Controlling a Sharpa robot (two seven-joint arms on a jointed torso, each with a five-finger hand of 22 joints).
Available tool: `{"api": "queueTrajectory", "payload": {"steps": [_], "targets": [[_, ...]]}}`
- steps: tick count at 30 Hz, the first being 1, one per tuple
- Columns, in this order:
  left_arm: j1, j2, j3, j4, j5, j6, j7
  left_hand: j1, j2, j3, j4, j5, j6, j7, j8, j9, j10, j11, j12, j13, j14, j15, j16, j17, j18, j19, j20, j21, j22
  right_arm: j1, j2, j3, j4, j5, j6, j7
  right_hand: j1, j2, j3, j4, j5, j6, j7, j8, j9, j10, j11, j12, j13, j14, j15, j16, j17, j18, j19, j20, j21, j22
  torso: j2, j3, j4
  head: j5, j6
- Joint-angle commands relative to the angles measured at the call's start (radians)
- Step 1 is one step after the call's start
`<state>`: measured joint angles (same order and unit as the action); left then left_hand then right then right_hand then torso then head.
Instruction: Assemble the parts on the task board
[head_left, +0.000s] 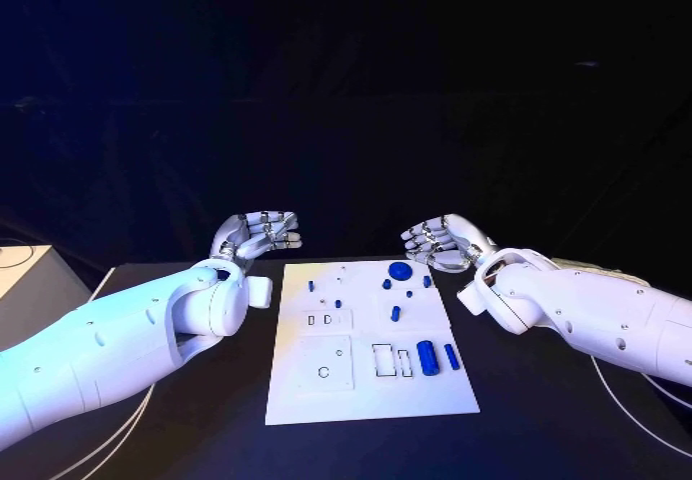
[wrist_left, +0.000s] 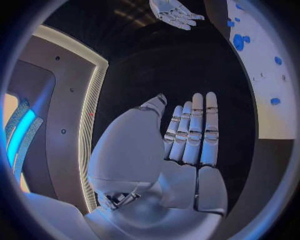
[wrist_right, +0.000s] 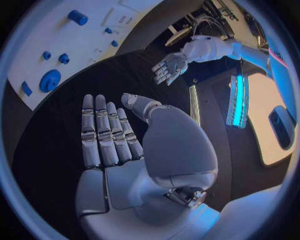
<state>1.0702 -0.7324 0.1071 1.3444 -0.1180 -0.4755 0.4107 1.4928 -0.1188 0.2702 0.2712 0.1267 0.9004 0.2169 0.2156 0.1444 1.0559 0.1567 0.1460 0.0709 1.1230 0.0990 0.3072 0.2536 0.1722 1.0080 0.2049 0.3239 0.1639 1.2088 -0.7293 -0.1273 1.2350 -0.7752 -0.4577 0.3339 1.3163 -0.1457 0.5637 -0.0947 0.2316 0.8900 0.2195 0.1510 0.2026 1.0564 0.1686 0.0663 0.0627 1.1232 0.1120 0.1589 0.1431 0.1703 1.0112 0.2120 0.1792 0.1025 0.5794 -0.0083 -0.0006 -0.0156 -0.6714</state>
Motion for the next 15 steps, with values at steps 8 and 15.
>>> {"api": "queueTrajectory", "payload": {"steps": [8, 15], "targets": [[0.0, -0.112, 0.012, 0.198, -0.006, 0.047, -0.018, -0.013, -0.032, 0.051, 0.004, -0.001, 0.005, -0.009, 0.017, 0.013, 0.033, -0.014, -0.032, -0.003, 0.068, -0.028, 0.135, 0.152, 0.007, 0.051, -0.039, 0.126, 0.07, 0.047, -0.004, 0.003, 0.011, -0.494, 0.075, -0.165, 0.02, -0.026, -0.059, 0.002, 0.001, 0.179, -0.072, 0.013, 0.007, 0.243, -0.099, -0.003, 0.011, 0.388, -0.135, 0.432, 0.322, 0.007, 0.265, -0.146, 0.441, 0.279, 0.059, -0.0083, 0.0218, -0.029, 0.01], [-0.002, -0.163, 0.032, 0.275, 0.018, 0.072, -0.035, -0.031, -0.047, 0.077, 0.002, -0.003, 0.003, -0.012, 0.024, 0.022, 0.048, -0.018, -0.046, -0.002, 0.037, -0.033, 0.259, 0.254, 0.006, 0.022, -0.045, 0.215, 0.129, 0.074, -0.011, 0.004, 0.048, -0.698, 0.095, -0.335, -0.017, -0.079, 0.032, 0.053, -0.018, 0.159, -0.064, -0.004, 0.033, 0.205, -0.091, -0.007, 0.012, 0.394, -0.123, 1.115, 0.963, -0.103, 0.462, -0.134, 1.106, 1.075, 0.09, -0.0148, 0.0392, -0.049, 0.018]]}}
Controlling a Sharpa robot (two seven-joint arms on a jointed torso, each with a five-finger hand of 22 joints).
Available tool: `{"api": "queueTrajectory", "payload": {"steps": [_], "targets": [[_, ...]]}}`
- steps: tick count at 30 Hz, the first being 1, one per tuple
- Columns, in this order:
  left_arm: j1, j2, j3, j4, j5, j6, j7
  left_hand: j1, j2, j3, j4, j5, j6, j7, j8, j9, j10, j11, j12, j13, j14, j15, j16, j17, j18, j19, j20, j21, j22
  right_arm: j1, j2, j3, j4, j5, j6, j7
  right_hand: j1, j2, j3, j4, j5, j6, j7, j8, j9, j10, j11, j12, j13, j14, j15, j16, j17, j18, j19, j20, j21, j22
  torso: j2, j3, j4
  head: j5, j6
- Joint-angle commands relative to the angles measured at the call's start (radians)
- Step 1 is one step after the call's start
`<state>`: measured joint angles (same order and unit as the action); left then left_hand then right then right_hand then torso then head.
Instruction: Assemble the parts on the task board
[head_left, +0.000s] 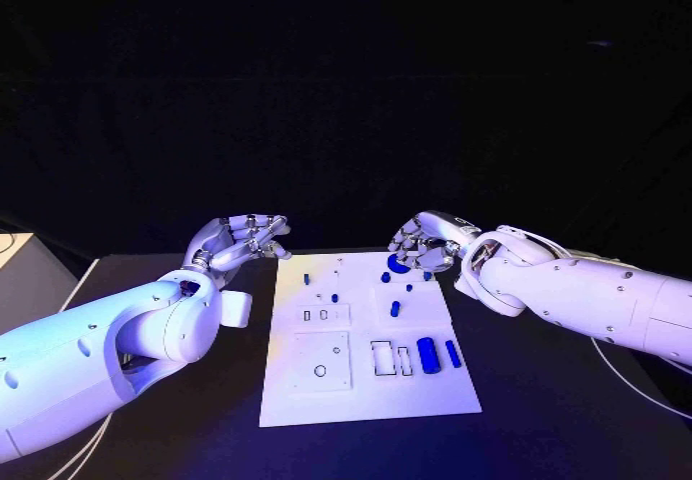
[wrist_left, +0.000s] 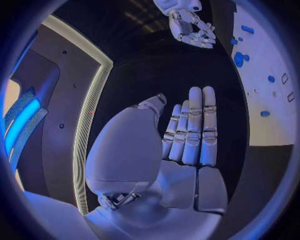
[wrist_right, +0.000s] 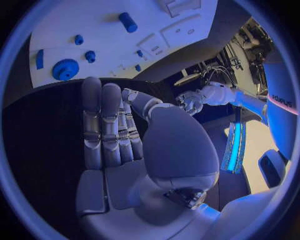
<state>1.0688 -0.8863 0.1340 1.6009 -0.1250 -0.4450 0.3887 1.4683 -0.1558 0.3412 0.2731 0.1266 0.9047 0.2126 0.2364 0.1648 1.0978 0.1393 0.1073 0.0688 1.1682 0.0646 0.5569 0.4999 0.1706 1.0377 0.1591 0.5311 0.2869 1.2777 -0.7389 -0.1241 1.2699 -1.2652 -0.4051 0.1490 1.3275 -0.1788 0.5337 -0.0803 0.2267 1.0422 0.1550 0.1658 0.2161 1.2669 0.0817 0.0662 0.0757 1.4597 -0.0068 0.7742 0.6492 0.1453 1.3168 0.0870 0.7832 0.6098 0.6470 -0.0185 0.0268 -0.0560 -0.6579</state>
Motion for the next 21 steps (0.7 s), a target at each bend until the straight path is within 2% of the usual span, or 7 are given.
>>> {"api": "queueTrajectory", "payload": {"steps": [1, 4, 8, 10, 13, 21], "targets": [[-0.001, -0.014, 0.007, 0.024, 0.027, 0.045, -0.014, -0.007, -0.01, 0.006, 0.0, -0.003, -0.002, -0.008, 0.004, 0.002, 0.006, -0.001, -0.007, 0.0, -0.01, 0.001, 0.013, 0.011, 0.008, -0.009, 0.0, 0.011, 0.008, 0.008, -0.001, 0.001, 0.016, -0.226, 0.043, -0.168, -0.032, -0.053, 0.067, 0.044, -0.024, 0.001, 0.004, -0.022, 0.021, -0.018, 0.0, -0.006, -0.005, 0.055, -0.001, 0.506, 0.458, -0.081, 0.159, -0.006, 0.518, 0.587, 0.027, -0.0054, 0.0134, -0.011, 0.007], [-0.001, -0.027, 0.016, 0.044, 0.032, 0.053, -0.018, -0.01, -0.012, 0.009, -0.001, -0.003, -0.004, -0.009, 0.005, 0.003, 0.007, -0.002, -0.01, 0.001, -0.012, 0.0, 0.033, 0.025, 0.008, -0.014, 0.0, 0.028, 0.019, 0.015, 0.002, 0.001, 0.025, -0.276, 0.044, -0.214, -0.034, -0.066, 0.079, 0.054, -0.025, -0.009, 0.009, -0.026, 0.027, -0.033, 0.006, -0.005, -0.009, 0.049, 0.005, 0.524, 0.466, -0.082, 0.159, 0.001, 0.537, 0.61, 0.04, -0.0067, 0.0177, -0.018, 0.006], [-0.001, -0.036, 0.024, 0.065, 0.032, 0.058, -0.02, -0.015, -0.014, 0.014, -0.004, -0.003, -0.007, -0.01, 0.007, 0.006, 0.007, -0.003, -0.014, 0.001, -0.005, -0.003, 0.08, 0.054, 0.009, -0.013, -0.002, 0.067, 0.043, 0.018, 0.005, 0.001, 0.031, -0.309, 0.05, -0.247, -0.037, -0.08, 0.086, 0.064, -0.023, -0.02, 0.015, -0.03, 0.032, -0.056, 0.013, -0.006, -0.011, 0.043, 0.01, 0.533, 0.461, -0.081, 0.156, 0.008, 0.544, 0.616, 0.05, -0.0083, 0.022, -0.022, 0.007], [-0.002, -0.04, 0.028, 0.078, 0.031, 0.059, -0.021, -0.02, -0.018, 0.02, -0.006, -0.003, -0.009, -0.011, 0.01, 0.01, 0.009, -0.003, -0.014, 0.002, -0.023, -0.003, 0.13, 0.084, 0.009, -0.016, -0.005, 0.124, 0.08, 0.019, 0.008, 0.001, 0.031, -0.325, 0.056, -0.264, -0.041, -0.087, 0.085, 0.071, -0.025, -0.032, 0.02, -0.037, 0.033, -0.075, 0.018, -0.007, -0.012, 0.041, 0.015, 0.538, 0.46, -0.08, 0.154, 0.012, 0.544, 0.615, 0.055, -0.0092, 0.0244, -0.024, 0.009], [-0.003, -0.048, 0.033, 0.1, 0.025, 0.061, -0.022, -0.024, -0.02, 0.028, -0.008, -0.003, -0.012, -0.009, 0.012, 0.013, 0.007, -0.002, -0.014, 0.002, -0.044, -0.002, 0.159, 0.1, 0.009, -0.022, -0.005, 0.175, 0.113, 0.02, 0.016, 0.001, 0.023, -0.342, 0.06, -0.286, -0.045, -0.094, 0.081, 0.076, -0.029, -0.035, 0.023, -0.038, 0.035, -0.088, 0.022, -0.007, -0.012, 0.039, 0.018, 0.541, 0.458, -0.078, 0.15, 0.015, 0.539, 0.607, 0.065, -0.0113, 0.0283, -0.028, 0.007], [-0.006, -0.059, 0.041, 0.128, 0.019, 0.061, -0.022, -0.026, -0.021, 0.032, -0.009, -0.003, -0.014, -0.008, 0.013, 0.015, 0.005, -0.002, -0.014, 0.003, -0.053, -0.002, 0.176, 0.107, 0.009, -0.037, -0.004, 0.2, 0.131, 0.02, 0.028, 0.001, 0.008, -0.36, 0.082, -0.305, -0.044, -0.099, 0.069, 0.083, -0.032, -0.036, 0.026, -0.04, 0.039, -0.116, 0.027, -0.006, -0.012, 0.037, 0.022, 0.549, 0.458, -0.075, 0.144, 0.021, 0.533, 0.599, 0.079, -0.0112, 0.0364, -0.033, 0.009]]}}
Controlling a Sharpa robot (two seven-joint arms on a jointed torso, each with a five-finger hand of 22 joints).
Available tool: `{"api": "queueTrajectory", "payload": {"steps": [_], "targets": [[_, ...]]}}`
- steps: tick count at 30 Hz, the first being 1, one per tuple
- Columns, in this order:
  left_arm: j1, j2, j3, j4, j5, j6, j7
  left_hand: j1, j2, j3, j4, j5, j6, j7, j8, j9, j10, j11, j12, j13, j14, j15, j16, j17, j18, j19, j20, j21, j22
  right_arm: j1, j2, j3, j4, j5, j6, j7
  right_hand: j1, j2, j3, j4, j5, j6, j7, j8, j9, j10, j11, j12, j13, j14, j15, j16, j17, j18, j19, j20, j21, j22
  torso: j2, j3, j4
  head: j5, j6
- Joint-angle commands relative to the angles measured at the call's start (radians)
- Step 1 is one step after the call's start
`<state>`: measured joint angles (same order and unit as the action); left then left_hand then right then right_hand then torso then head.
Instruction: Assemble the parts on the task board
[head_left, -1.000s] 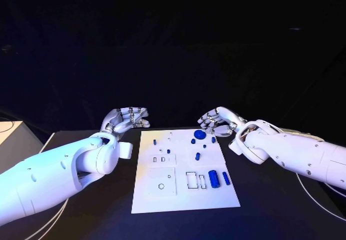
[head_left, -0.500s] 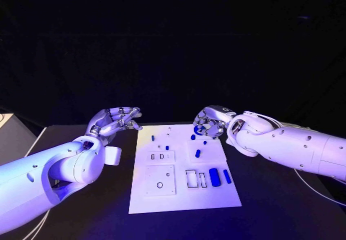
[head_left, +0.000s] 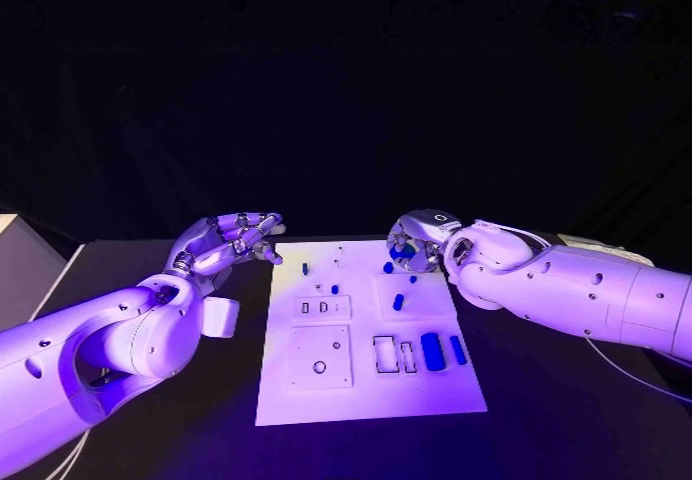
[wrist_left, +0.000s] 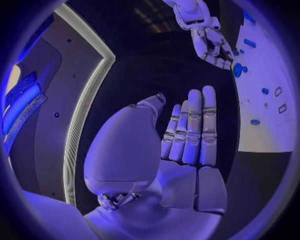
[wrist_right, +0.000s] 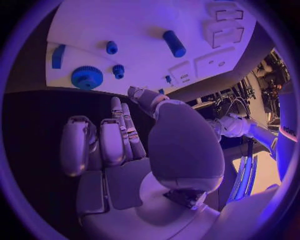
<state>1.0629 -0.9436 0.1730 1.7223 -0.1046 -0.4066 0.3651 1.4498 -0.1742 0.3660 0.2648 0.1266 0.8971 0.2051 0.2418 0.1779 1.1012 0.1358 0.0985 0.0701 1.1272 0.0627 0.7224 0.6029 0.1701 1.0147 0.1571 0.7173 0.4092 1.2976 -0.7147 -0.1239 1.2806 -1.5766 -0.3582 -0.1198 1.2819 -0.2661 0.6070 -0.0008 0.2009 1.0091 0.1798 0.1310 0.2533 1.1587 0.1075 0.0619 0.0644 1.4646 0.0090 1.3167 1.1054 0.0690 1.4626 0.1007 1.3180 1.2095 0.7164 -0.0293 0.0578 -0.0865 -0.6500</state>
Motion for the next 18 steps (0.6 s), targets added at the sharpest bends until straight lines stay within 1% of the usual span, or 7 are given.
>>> {"api": "queueTrajectory", "payload": {"steps": [1, 6, 10, 12, 15, 18], "targets": [[0.0, -0.002, 0.003, 0.007, -0.002, 0.022, 0.002, -0.008, -0.003, 0.007, 0.0, -0.003, -0.007, -0.001, 0.007, 0.002, 0.002, 0.002, -0.005, 0.001, -0.012, 0.0, 0.011, 0.004, 0.009, -0.014, -0.002, 0.014, 0.008, 0.001, 0.005, 0.0, -0.004, -0.049, 0.036, -0.037, 0.002, -0.011, -0.004, 0.004, -0.007, -0.003, 0.001, -0.005, 0.002, -0.008, 0.001, -0.002, 0.0, 0.032, 0.006, 0.006, 0.002, 0.001, -0.001, 0.008, -0.002, -0.001, 0.01, -0.0004, 0.0058, -0.003, 0.002], [0.0, -0.006, 0.006, 0.012, -0.004, 0.021, 0.002, -0.008, -0.003, 0.007, 0.0, -0.003, -0.007, -0.001, 0.007, 0.002, 0.002, 0.002, -0.005, 0.001, -0.012, 0.0, 0.011, 0.004, 0.009, -0.014, -0.002, 0.014, 0.008, 0.0, 0.016, 0.0, -0.018, -0.05, 0.046, -0.038, 0.003, -0.009, -0.006, 0.006, -0.006, 0.0, -0.002, -0.004, 0.004, -0.008, 0.0, -0.001, 0.0, 0.031, 0.006, 0.007, -0.001, 0.001, -0.002, 0.008, -0.002, -0.001, 0.018, -0.0006, 0.0102, -0.007, 0.003], [0.0, -0.007, 0.008, 0.014, -0.004, 0.021, 0.002, -0.008, -0.003, 0.008, -0.001, -0.003, -0.007, 0.0, 0.007, 0.003, 0.001, 0.002, -0.005, 0.001, -0.013, 0.0, 0.013, 0.004, 0.009, -0.016, -0.002, 0.017, 0.011, 0.0, 0.023, 0.0, -0.031, -0.051, 0.06, -0.037, 0.005, -0.007, -0.007, 0.008, -0.005, 0.004, -0.004, -0.001, 0.006, -0.006, -0.002, 0.001, 0.001, 0.031, 0.005, 0.009, 0.0, 0.002, -0.002, 0.008, -0.001, 0.0, 0.02, -0.0016, 0.0147, -0.009, 0.0], [-0.001, -0.008, 0.009, 0.015, -0.005, 0.021, 0.001, -0.008, -0.003, 0.008, -0.001, -0.003, -0.007, 0.0, 0.007, 0.003, 0.001, 0.002, -0.005, 0.001, -0.013, 0.0, 0.013, 0.004, 0.009, -0.016, -0.002, 0.017, 0.011, 0.0, 0.026, 0.0, -0.038, -0.051, 0.068, -0.038, 0.005, -0.006, -0.008, 0.009, -0.005, 0.006, -0.005, -0.001, 0.007, -0.005, -0.003, 0.001, 0.002, 0.031, 0.005, 0.009, -0.001, 0.002, -0.002, 0.008, -0.001, 0.0, 0.023, -0.0014, 0.0163, -0.009, -0.001], [0.0, -0.01, 0.01, 0.016, -0.005, 0.02, 0.001, -0.008, -0.003, 0.008, -0.001, -0.003, -0.007, 0.0, 0.007, 0.003, 0.001, 0.002, -0.005, 0.001, -0.013, 0.0, 0.013, 0.004, 0.009, -0.016, -0.002, 0.017, 0.011, -0.001, 0.029, -0.001, -0.048, -0.051, 0.076, -0.037, 0.004, -0.006, -0.009, 0.01, -0.006, 0.005, -0.006, -0.001, 0.007, -0.004, -0.003, 0.002, 0.002, 0.032, 0.004, 0.014, 0.005, 0.001, -0.001, 0.008, 0.002, 0.004, 0.025, -0.0014, 0.0168, -0.01, -0.002], [0.0, -0.011, 0.011, 0.017, -0.005, 0.02, 0.001, -0.008, -0.003, 0.008, -0.001, -0.003, -0.007, 0.0, 0.007, 0.003, 0.001, 0.002, -0.005, 0.001, -0.013, 0.0, 0.013, 0.004, 0.009, -0.016, -0.002, 0.017, 0.011, -0.001, 0.032, -0.001, -0.055, -0.051, 0.085, -0.036, 0.004, -0.006, -0.009, 0.011, -0.006, 0.005, -0.006, -0.001, 0.007, -0.003, -0.003, 0.002, 0.002, 0.032, 0.004, 0.015, 0.006, 0.001, -0.001, 0.008, 0.002, 0.004, 0.028, -0.0023, 0.0183, -0.012, -0.002]]}}
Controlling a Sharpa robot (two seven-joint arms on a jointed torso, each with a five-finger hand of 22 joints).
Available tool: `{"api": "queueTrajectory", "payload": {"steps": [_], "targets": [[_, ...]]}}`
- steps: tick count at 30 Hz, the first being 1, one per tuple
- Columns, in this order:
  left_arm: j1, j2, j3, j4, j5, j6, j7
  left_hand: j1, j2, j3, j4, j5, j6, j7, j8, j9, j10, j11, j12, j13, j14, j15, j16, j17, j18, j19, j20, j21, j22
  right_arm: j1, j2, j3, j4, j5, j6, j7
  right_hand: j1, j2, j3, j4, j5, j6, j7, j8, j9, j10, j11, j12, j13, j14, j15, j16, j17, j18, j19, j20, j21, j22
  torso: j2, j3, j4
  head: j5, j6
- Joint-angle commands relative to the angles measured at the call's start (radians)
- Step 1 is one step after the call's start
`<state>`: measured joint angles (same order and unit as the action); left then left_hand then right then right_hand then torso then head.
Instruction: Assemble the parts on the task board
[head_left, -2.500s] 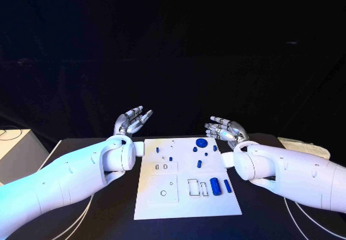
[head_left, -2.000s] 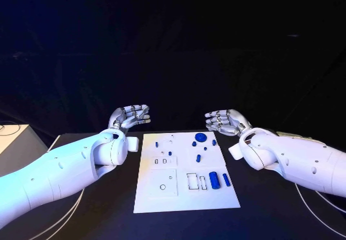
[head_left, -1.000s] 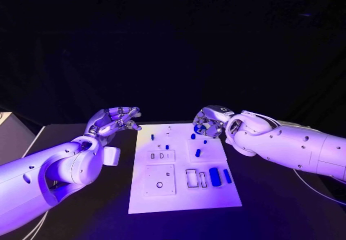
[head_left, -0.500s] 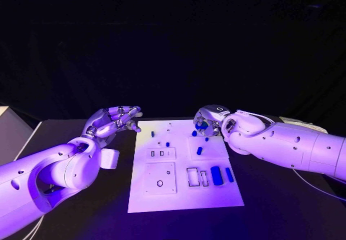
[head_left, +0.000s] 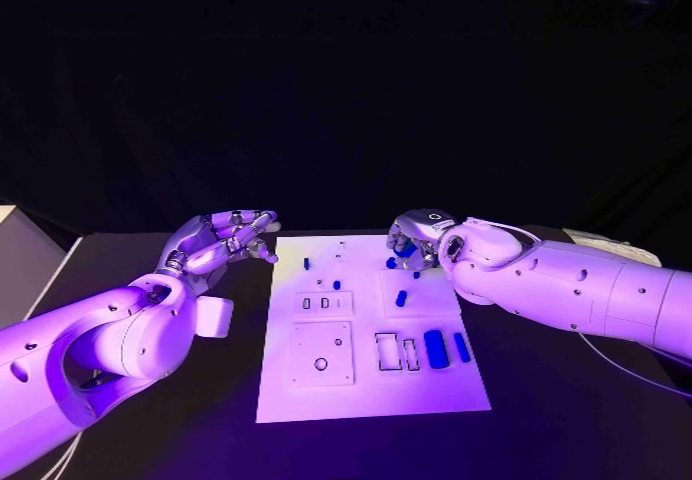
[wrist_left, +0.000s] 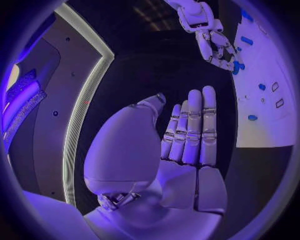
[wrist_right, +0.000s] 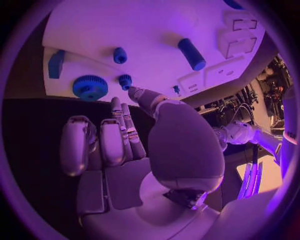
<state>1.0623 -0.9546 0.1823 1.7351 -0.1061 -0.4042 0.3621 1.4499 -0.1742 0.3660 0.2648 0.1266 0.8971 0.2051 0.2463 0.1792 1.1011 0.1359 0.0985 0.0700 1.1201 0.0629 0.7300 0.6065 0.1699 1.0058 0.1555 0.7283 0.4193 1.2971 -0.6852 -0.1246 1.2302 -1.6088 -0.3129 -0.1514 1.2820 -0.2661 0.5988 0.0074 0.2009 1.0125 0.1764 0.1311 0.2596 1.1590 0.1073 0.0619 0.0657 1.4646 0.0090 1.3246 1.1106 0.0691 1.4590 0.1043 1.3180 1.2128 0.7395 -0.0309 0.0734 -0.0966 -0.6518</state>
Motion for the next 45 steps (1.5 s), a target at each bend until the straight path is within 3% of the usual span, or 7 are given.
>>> {"api": "queueTrajectory", "payload": {"steps": [1, 16, 23, 29, 32, 37, 45], "targets": [[0.0, 0.0, 0.002, 0.004, -0.004, 0.018, 0.004, -0.008, -0.003, 0.008, -0.001, -0.003, -0.007, 0.0, 0.003, 0.001, 0.002, 0.002, -0.005, 0.001, -0.006, 0.0, 0.006, 0.001, 0.01, -0.007, 0.0, 0.007, 0.001, 0.0, 0.004, 0.0, -0.006, -0.019, 0.042, -0.004, 0.005, -0.004, -0.001, 0.004, -0.005, 0.004, -0.004, 0.0, 0.002, -0.002, -0.004, 0.002, 0.001, 0.032, 0.004, 0.008, 0.001, 0.001, 0.003, 0.004, 0.004, 0.002, 0.005, -0.0006, 0.0027, -0.001, 0.0], [0.0, -0.004, 0.004, 0.007, -0.008, 0.017, 0.002, -0.012, -0.005, 0.011, -0.001, -0.003, -0.01, 0.001, 0.003, 0.003, -0.001, 0.003, -0.005, 0.001, -0.014, 0.001, 0.017, 0.004, 0.011, -0.012, 0.001, 0.037, 0.02, -0.006, 0.022, -0.002, -0.031, -0.015, 0.048, 0.004, 0.008, -0.001, 0.001, 0.007, 0.0, 0.007, -0.005, 0.002, 0.005, 0.003, -0.006, 0.003, 0.002, 0.032, 0.002, 0.01, -0.002, 0.001, 0.003, 0.004, 0.004, 0.003, 0.016, -0.001, 0.01, 0.002, -0.001], [0.001, -0.006, 0.005, 0.006, -0.008, 0.016, 0.001, -0.012, -0.005, 0.011, -0.001, -0.003, -0.01, 0.001, 0.003, 0.003, -0.002, 0.003, -0.005, 0.001, -0.015, 0.001, 0.019, 0.004, 0.011, -0.012, 0.001, 0.041, 0.023, -0.007, 0.025, -0.002, -0.031, -0.013, 0.051, 0.006, 0.011, 0.004, 0.004, 0.011, 0.007, 0.012, -0.007, 0.005, 0.009, 0.011, -0.008, 0.003, 0.003, 0.031, 0.001, 0.013, -0.003, 0.001, 0.002, 0.003, 0.006, 0.005, 0.019, -0.0001, 0.0062, 0.005, -0.002], [0.001, -0.007, 0.005, 0.006, -0.008, 0.016, 0.0, -0.012, -0.005, 0.011, -0.001, -0.003, -0.01, 0.001, 0.003, 0.003, -0.002, 0.004, -0.004, 0.001, -0.016, 0.001, 0.019, 0.004, 0.011, -0.013, 0.001, 0.044, 0.025, -0.007, 0.025, -0.002, -0.031, -0.013, 0.049, 0.006, 0.023, 0.022, 0.021, 0.016, 0.015, 0.035, -0.014, 0.019, 0.02, 0.042, -0.016, 0.009, 0.007, 0.03, -0.005, 0.02, -0.002, -0.002, 0.006, -0.002, 0.019, 0.024, 0.022, 0.0013, 0.0049, 0.006, -0.001], [0.001, -0.008, 0.006, 0.005, -0.008, 0.016, -0.001, -0.012, -0.005, 0.012, -0.001, -0.003, -0.01, 0.002, 0.003, 0.003, -0.002, 0.004, -0.004, 0.001, -0.016, 0.001, 0.02, 0.004, 0.011, -0.013, 0.001, 0.045, 0.025, -0.007, 0.025, -0.002, -0.031, -0.016, 0.044, 0.007, 0.049, 0.049, 0.043, 0.008, 0.007, 0.064, -0.028, 0.038, 0.034, 0.081, -0.029, 0.017, 0.014, 0.03, -0.016, 0.024, -0.004, -0.005, 0.012, -0.009, 0.035, 0.047, 0.022, 0.0017, 0.0054, 0.005, 0.001], [0.001, -0.008, 0.006, 0.004, -0.008, 0.016, -0.003, -0.012, -0.004, 0.013, -0.001, -0.003, -0.011, 0.002, 0.003, 0.004, -0.002, 0.004, -0.004, 0.001, -0.017, 0.001, 0.021, 0.004, 0.011, -0.014, 0.001, 0.05, 0.028, -0.008, 0.024, -0.002, -0.023, -0.019, 0.002, 0.012, 0.065, 0.064, 0.056, -0.005, 0.003, 0.089, -0.038, 0.058, 0.05, 0.115, -0.041, 0.02, 0.02, 0.028, -0.025, 0.026, -0.008, -0.008, 0.015, -0.019, 0.046, 0.063, 0.024, 0.0011, 0.0073, 0.004, 0.004], [0.001, -0.007, 0.006, 0.001, -0.008, 0.017, -0.004, -0.011, -0.003, 0.015, -0.002, -0.003, -0.011, 0.002, 0.004, 0.004, -0.003, 0.004, -0.004, 0.001, -0.018, 0.002, 0.023, 0.004, 0.011, -0.015, 0.002, 0.056, 0.032, -0.008, 0.018, -0.001, 0.001, -0.036, -0.146, -0.03, 0.082, 0.077, 0.069, -0.026, 0.002, 0.103, -0.045, 0.075, 0.067, 0.143, -0.05, 0.018, 0.027, 0.034, -0.033, 0.044, 0.018, -0.017, 0.027, -0.027, 0.079, 0.109, 0.025, 0.001, 0.0062, 0.005, 0.011]]}}
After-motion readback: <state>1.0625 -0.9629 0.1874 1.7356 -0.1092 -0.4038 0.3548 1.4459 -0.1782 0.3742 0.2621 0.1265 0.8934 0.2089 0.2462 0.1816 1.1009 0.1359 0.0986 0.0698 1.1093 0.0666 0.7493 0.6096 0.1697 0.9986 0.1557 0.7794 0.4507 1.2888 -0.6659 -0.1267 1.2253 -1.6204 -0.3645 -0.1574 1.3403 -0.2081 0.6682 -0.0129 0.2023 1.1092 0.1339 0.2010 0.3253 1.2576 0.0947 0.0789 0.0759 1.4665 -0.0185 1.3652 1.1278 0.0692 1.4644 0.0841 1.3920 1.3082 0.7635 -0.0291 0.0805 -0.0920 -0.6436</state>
